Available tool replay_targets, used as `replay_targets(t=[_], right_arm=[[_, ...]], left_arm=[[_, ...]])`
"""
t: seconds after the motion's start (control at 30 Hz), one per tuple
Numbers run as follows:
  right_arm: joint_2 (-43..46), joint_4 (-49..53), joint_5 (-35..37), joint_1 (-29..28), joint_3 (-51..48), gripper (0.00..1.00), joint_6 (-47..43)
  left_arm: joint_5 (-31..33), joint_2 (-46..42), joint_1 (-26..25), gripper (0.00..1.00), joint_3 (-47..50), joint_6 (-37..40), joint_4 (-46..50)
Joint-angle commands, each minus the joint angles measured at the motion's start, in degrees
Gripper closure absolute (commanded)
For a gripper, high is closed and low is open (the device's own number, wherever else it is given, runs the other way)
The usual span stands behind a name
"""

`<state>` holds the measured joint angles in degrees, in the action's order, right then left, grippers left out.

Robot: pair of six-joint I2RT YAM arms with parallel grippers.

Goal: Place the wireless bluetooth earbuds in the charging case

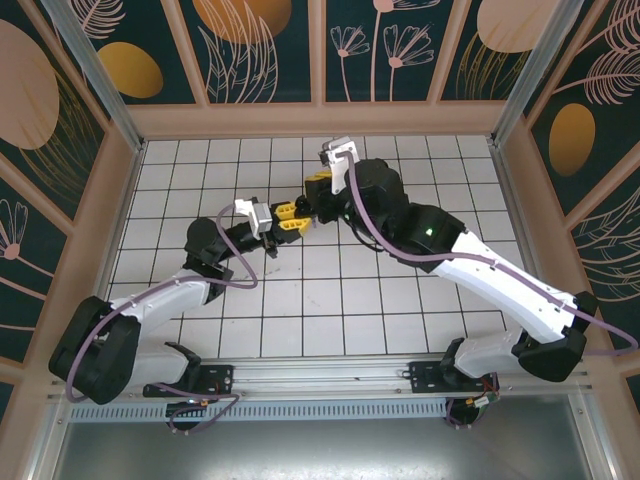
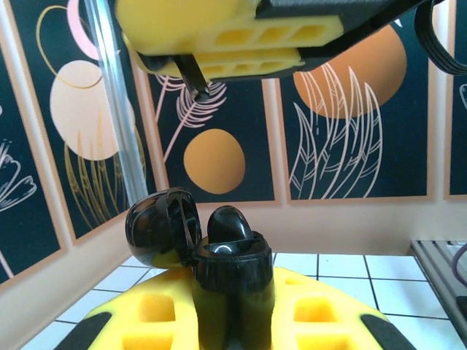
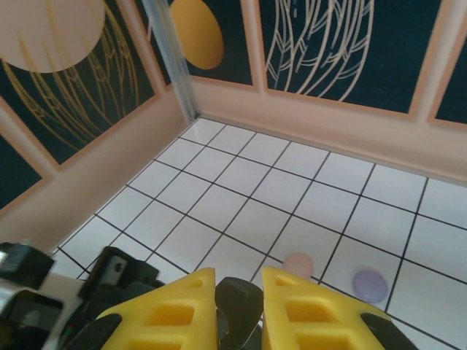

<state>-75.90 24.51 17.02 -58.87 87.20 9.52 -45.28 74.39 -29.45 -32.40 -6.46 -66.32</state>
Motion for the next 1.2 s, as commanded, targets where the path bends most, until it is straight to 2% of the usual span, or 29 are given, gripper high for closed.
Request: replay_targets(t=[0.0, 0.5, 1.17], right_arm=[[1.10, -2.85, -0.42, -0.88, -1.14, 0.81, -3.52], [1.89, -2.89, 2.59, -2.32, -5.01, 0.82, -4.64], [1.72, -2.37, 1.96, -2.64, -7.17, 0.82, -3.22]], left_arm=[[-1.99, 0.84, -0.42, 1.00, -2.02, -0.47, -3.64], [-1.44, 0.86, -0.52, 1.00, -2.49, -0.84, -4.60], [0.25, 0.87, -0.52, 1.00, -3.46, -2.38, -5.36]])
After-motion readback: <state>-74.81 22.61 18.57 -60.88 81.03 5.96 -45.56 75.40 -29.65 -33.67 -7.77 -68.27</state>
